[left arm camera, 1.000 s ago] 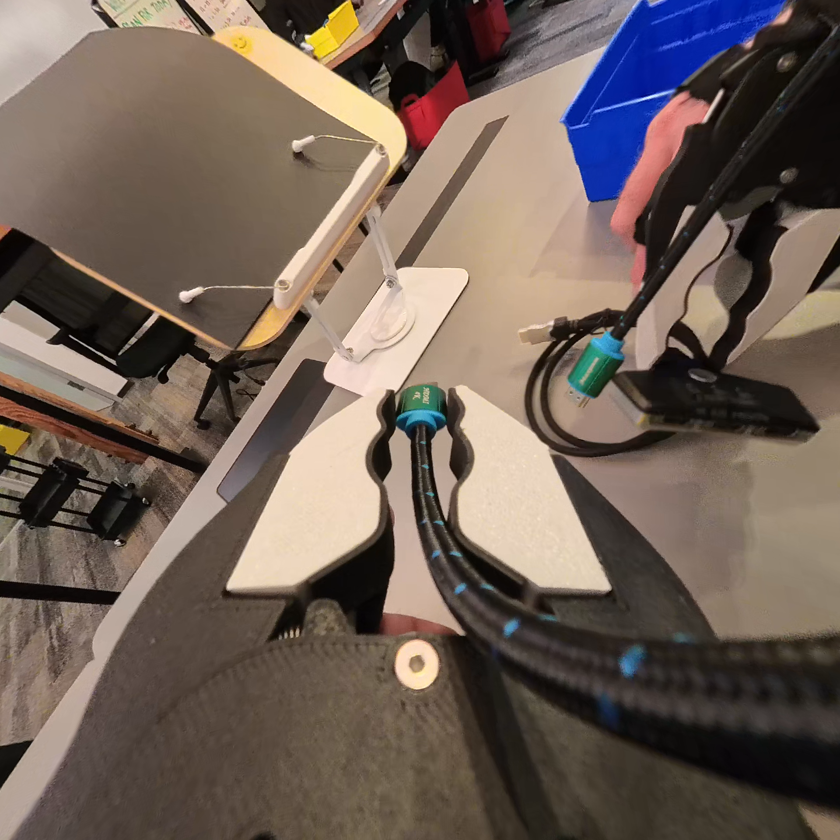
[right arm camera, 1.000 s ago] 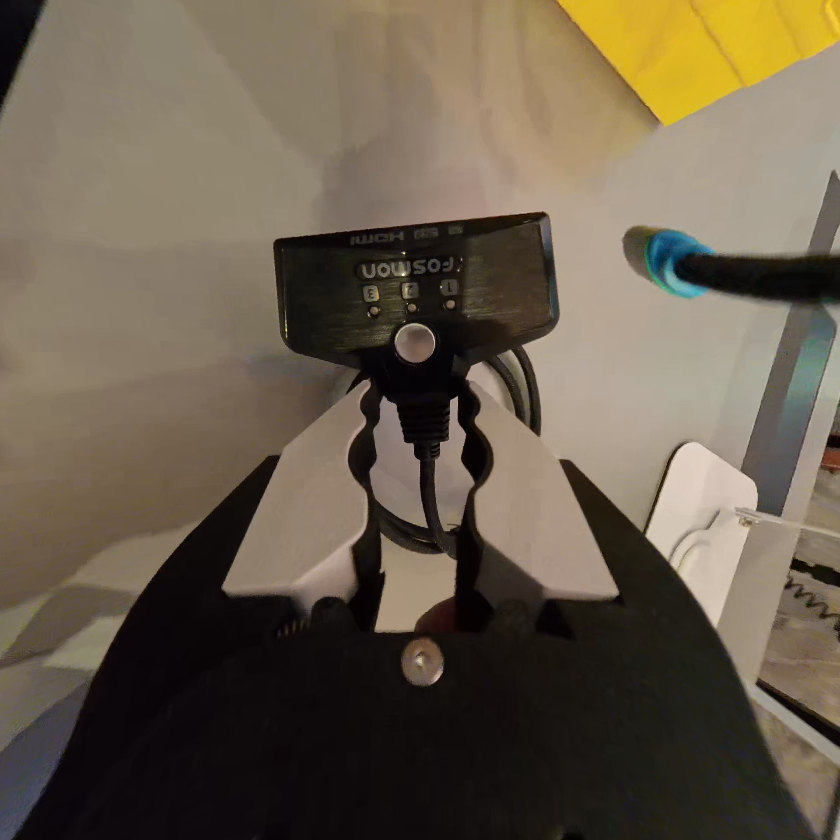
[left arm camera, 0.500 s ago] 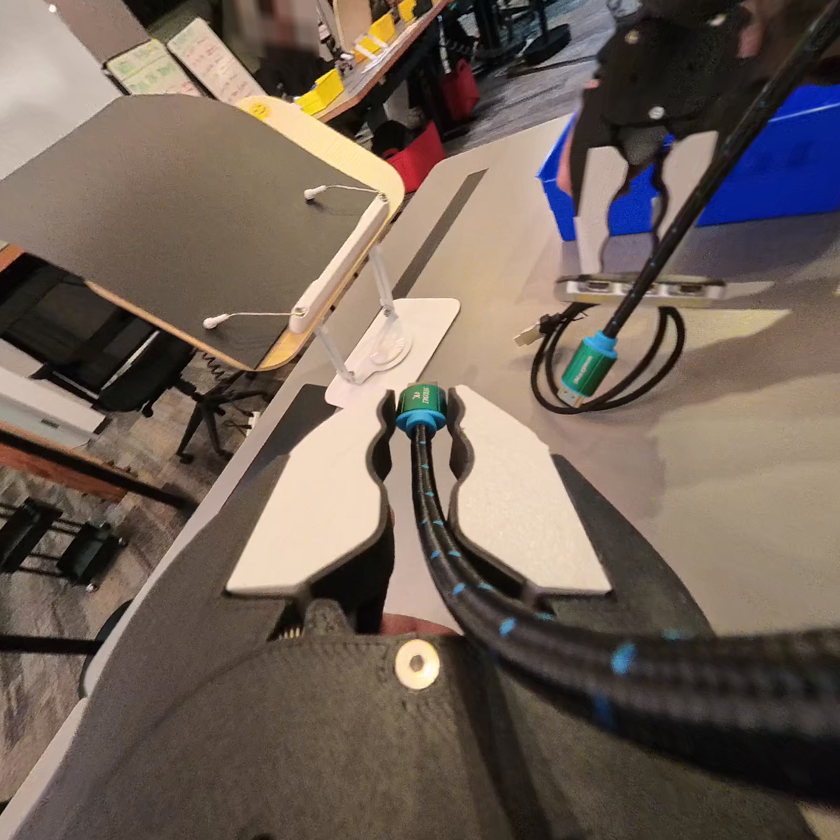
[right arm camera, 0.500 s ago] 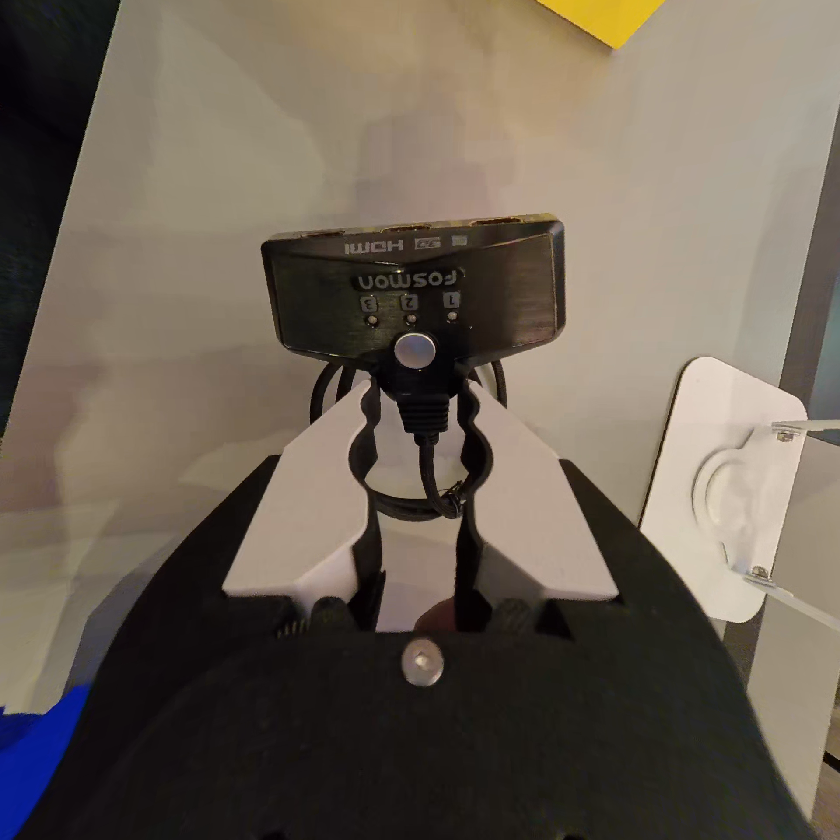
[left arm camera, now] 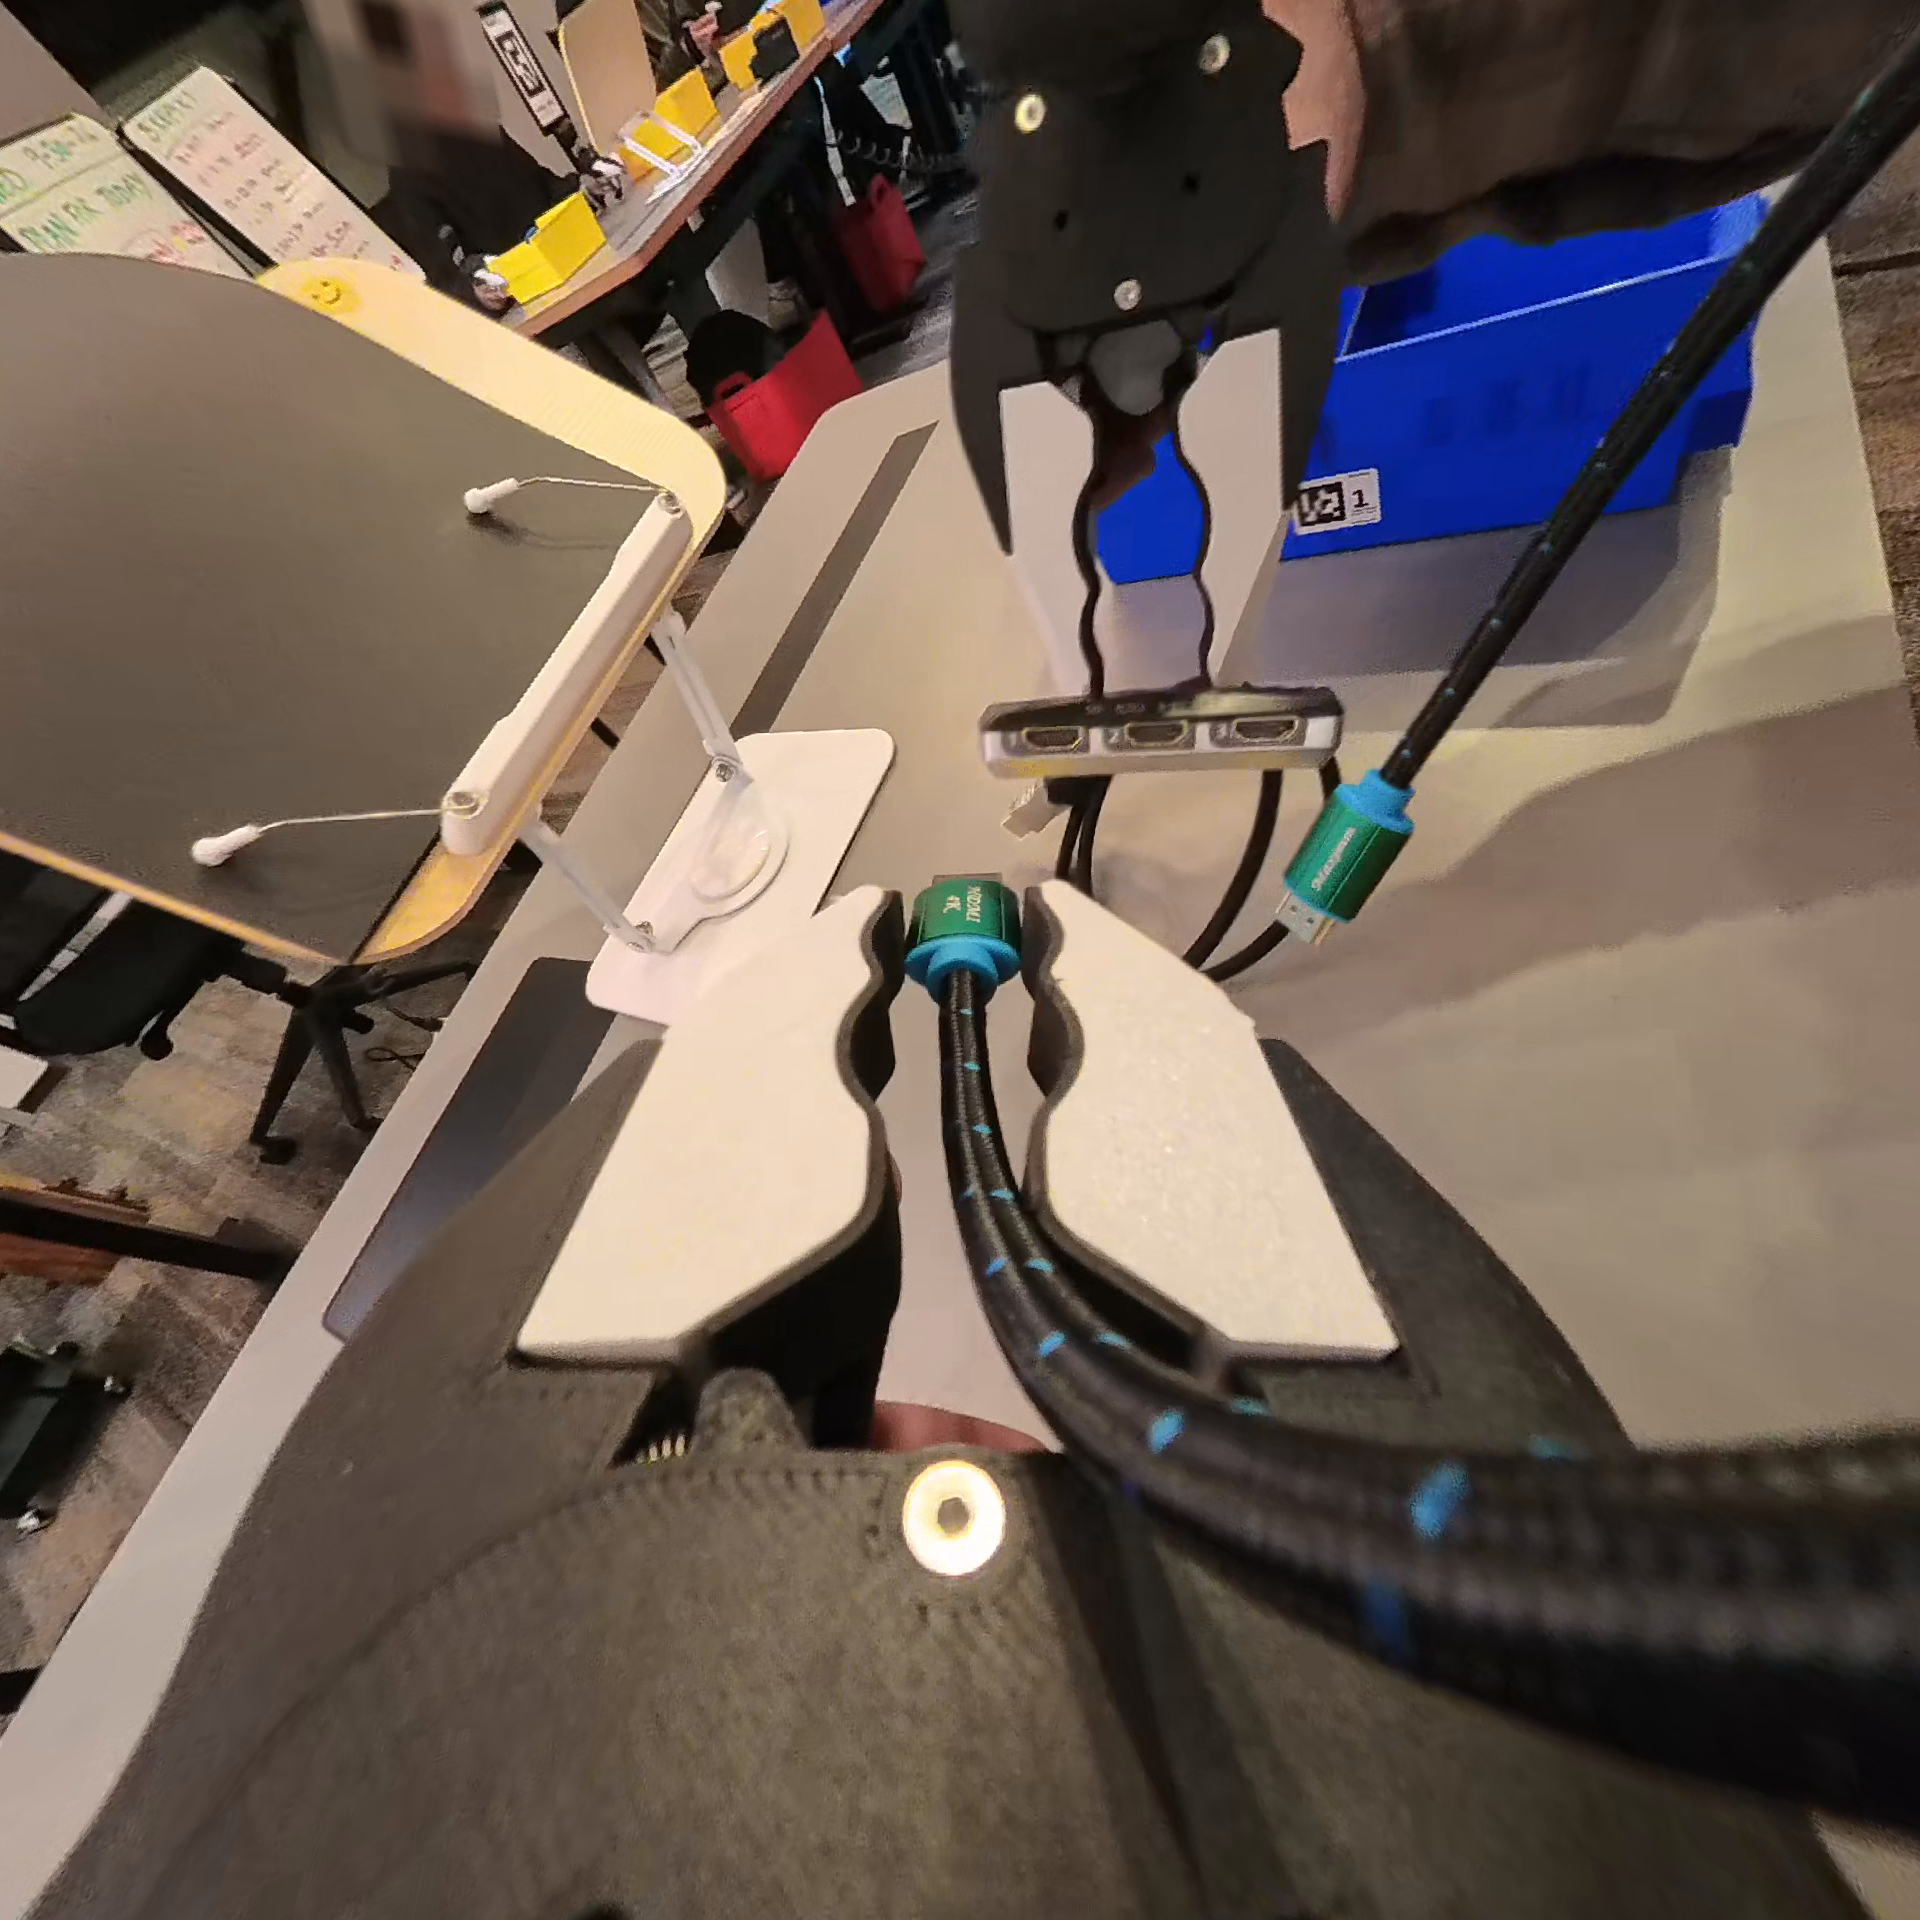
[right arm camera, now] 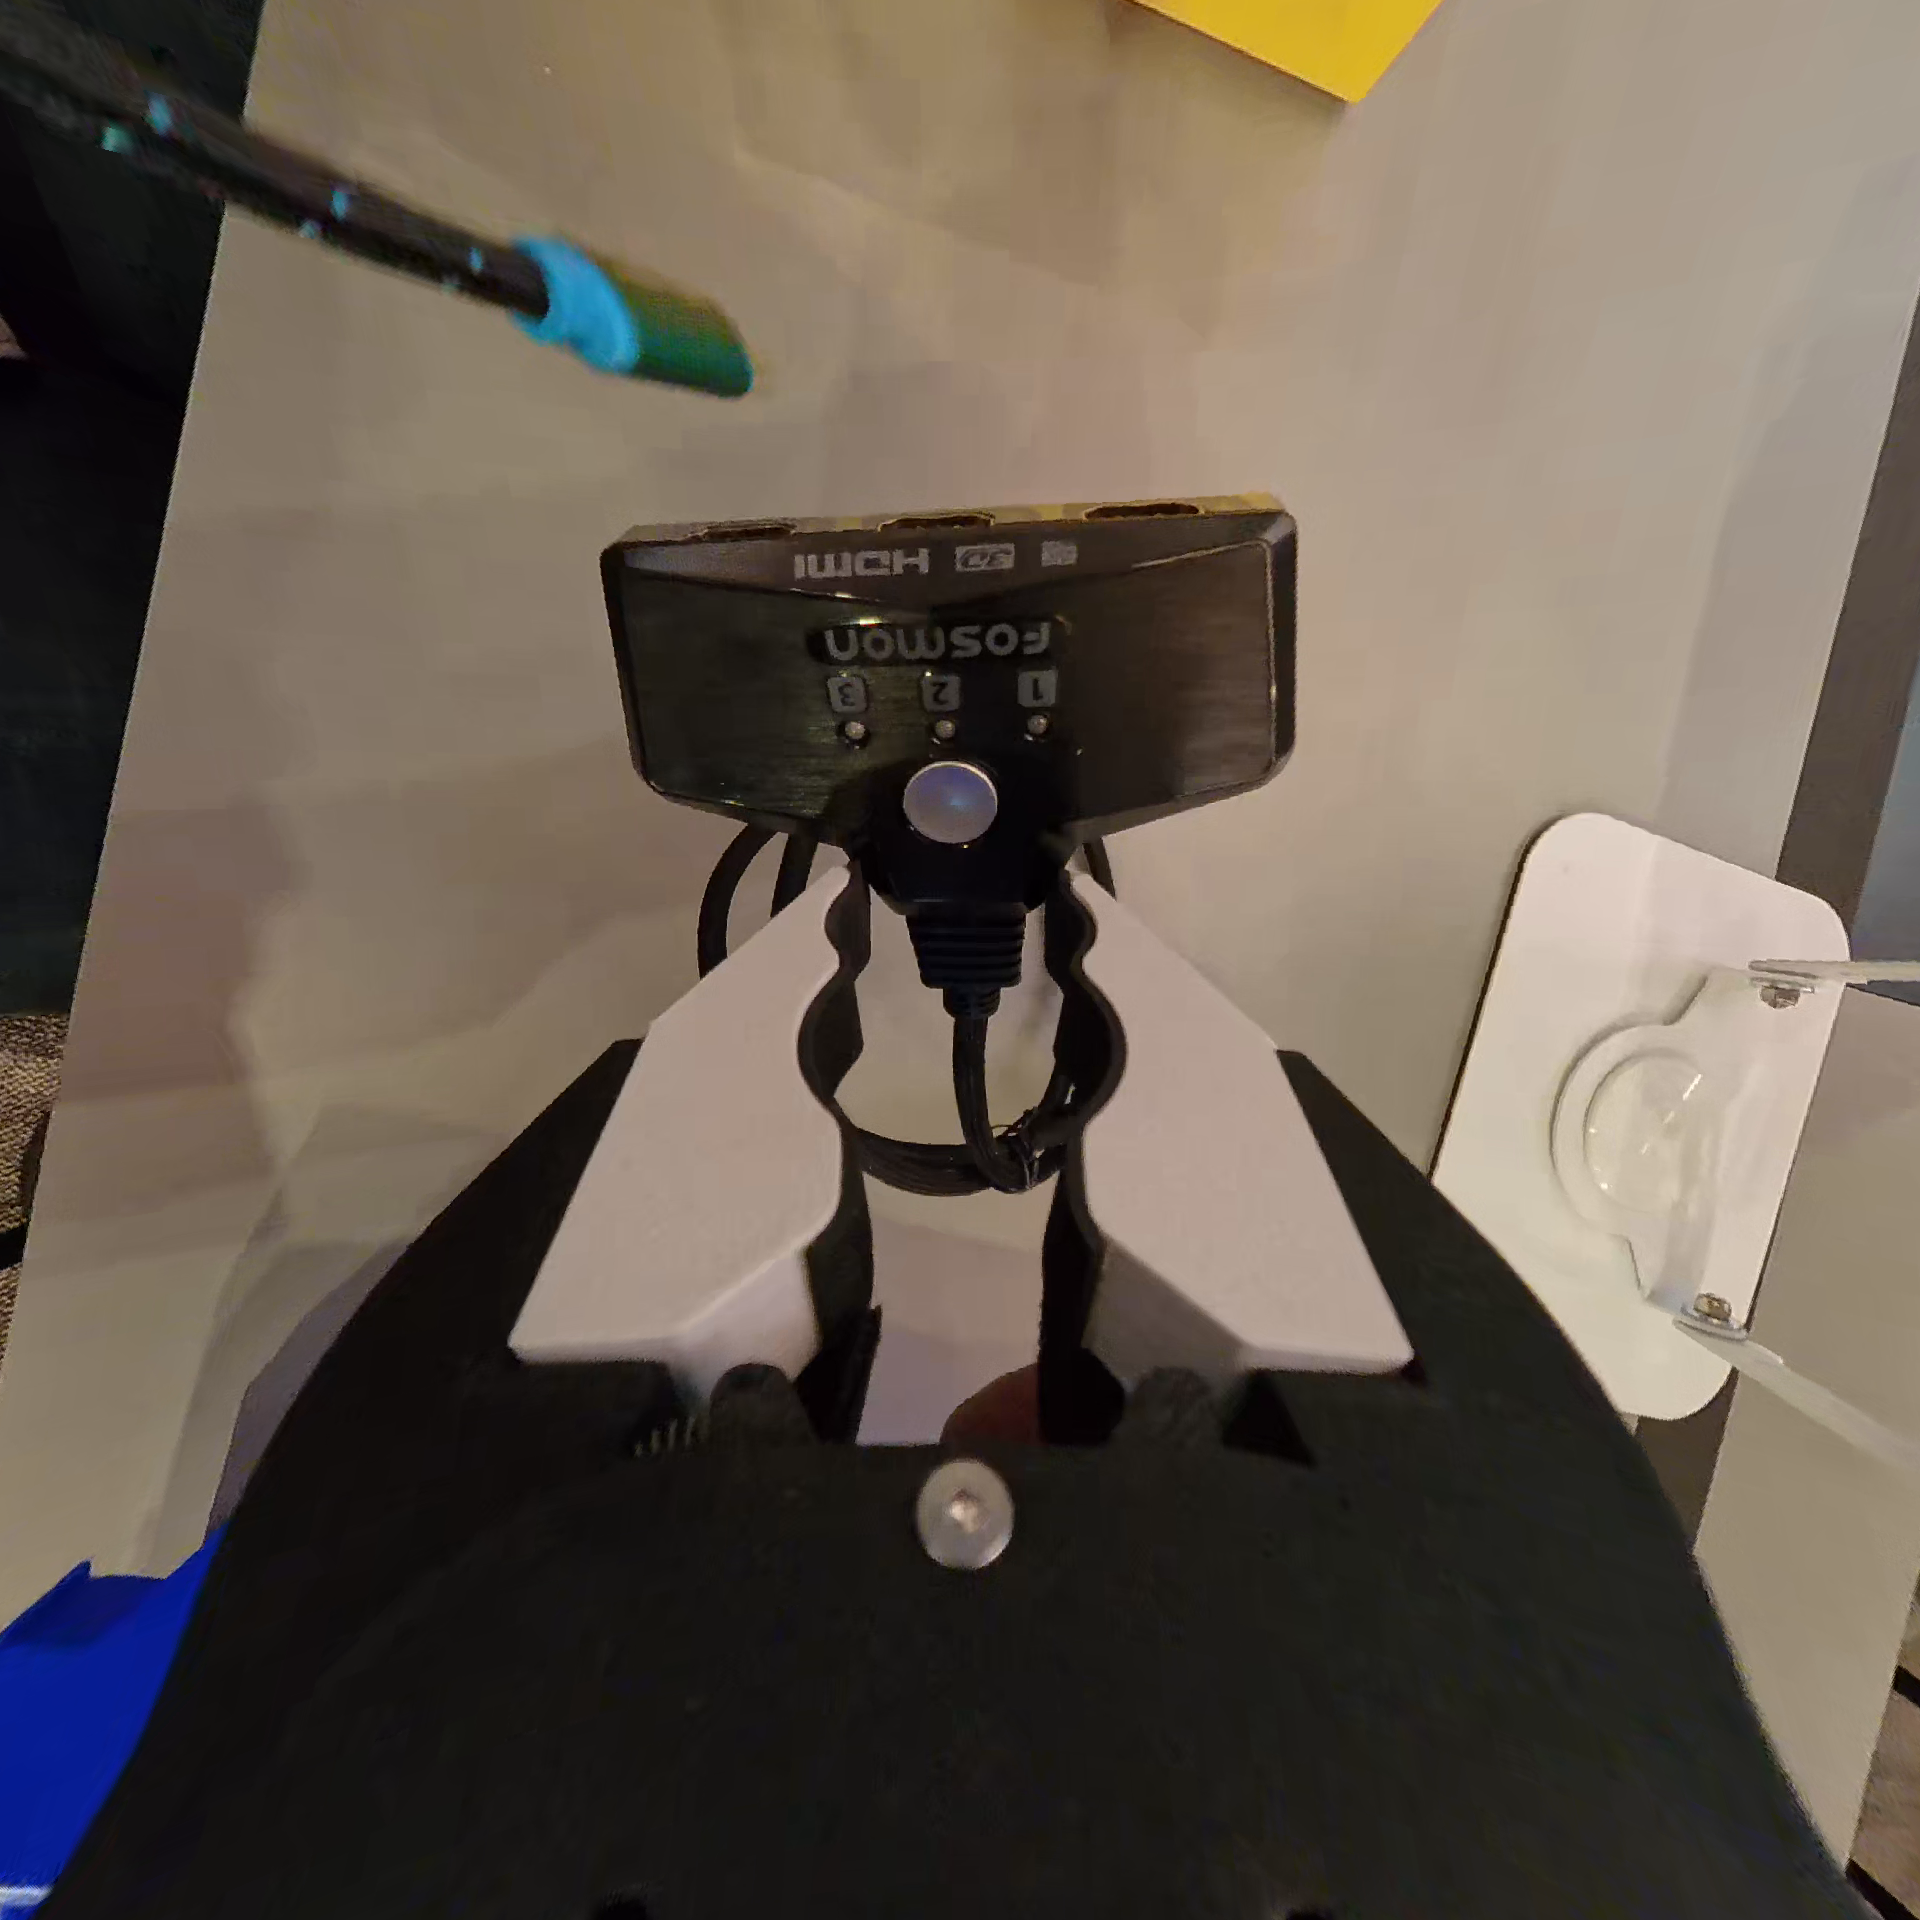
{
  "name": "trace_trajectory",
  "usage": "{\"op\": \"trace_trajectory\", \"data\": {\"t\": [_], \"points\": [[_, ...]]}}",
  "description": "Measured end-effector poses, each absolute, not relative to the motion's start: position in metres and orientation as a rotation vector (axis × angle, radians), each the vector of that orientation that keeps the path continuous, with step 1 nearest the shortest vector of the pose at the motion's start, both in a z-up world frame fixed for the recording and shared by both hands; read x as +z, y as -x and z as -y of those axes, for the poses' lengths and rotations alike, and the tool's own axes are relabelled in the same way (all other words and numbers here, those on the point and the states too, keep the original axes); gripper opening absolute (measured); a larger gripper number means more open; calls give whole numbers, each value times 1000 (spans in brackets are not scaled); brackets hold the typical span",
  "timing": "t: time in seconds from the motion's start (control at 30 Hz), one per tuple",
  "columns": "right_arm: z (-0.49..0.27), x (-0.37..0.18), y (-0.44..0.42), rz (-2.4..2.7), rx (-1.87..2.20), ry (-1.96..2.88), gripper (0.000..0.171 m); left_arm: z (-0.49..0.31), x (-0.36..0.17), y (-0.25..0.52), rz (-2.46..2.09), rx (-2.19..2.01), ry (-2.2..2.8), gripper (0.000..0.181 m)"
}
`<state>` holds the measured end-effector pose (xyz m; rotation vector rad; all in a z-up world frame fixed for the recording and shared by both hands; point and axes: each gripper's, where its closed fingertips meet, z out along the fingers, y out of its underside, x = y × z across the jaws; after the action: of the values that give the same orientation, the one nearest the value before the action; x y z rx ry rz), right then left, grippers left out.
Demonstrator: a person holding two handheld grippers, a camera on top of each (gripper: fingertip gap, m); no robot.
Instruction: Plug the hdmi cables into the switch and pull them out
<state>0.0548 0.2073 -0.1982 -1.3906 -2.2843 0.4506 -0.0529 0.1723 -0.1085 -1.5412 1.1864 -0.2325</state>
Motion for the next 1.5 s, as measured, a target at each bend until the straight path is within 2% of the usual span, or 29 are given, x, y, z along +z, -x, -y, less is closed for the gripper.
{"op": "trace_trajectory", "data": {"t": [1.5], "points": [[-189,-202,-35,2414,403,1333,32,-171,-140,19,-1230,-296,1634,21]]}}
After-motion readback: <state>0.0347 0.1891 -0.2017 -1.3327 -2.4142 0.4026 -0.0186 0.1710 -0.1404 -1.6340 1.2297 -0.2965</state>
